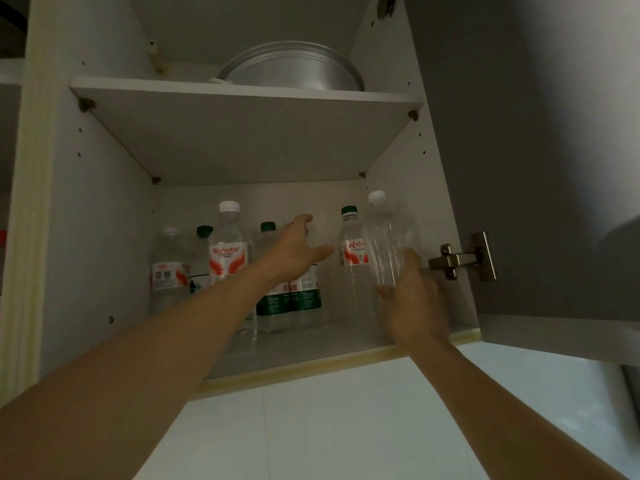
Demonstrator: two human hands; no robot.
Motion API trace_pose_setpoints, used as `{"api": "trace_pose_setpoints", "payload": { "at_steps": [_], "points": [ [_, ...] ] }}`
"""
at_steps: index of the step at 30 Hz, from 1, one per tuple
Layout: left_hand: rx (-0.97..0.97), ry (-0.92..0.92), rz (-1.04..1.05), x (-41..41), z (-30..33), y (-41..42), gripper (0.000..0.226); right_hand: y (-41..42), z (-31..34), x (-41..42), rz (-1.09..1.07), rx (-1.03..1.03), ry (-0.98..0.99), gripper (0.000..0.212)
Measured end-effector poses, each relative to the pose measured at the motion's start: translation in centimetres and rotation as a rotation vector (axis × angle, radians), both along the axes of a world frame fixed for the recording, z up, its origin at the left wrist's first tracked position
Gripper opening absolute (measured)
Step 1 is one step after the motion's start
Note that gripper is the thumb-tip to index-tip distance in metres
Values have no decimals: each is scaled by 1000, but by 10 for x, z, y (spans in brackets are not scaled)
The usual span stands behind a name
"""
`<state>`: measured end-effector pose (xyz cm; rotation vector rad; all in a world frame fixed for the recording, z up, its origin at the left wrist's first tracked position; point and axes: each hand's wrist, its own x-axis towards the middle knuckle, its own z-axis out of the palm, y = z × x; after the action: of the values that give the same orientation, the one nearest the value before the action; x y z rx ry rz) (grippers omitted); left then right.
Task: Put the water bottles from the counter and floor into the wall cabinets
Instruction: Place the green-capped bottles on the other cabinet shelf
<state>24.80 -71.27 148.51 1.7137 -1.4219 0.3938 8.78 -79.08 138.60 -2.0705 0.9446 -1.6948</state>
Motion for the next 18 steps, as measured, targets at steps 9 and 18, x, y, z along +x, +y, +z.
{"api": "trace_pose_setpoints", "payload": {
  "at_steps": [9, 18],
  "points": [
    [178, 172, -185, 9, 9, -70, 126, -13, -3, 5, -80, -25, -14, 68],
    [188, 28, -297, 22, 9, -91, 139, -14, -3, 5, -63, -44, -34, 65]
  ]
}}
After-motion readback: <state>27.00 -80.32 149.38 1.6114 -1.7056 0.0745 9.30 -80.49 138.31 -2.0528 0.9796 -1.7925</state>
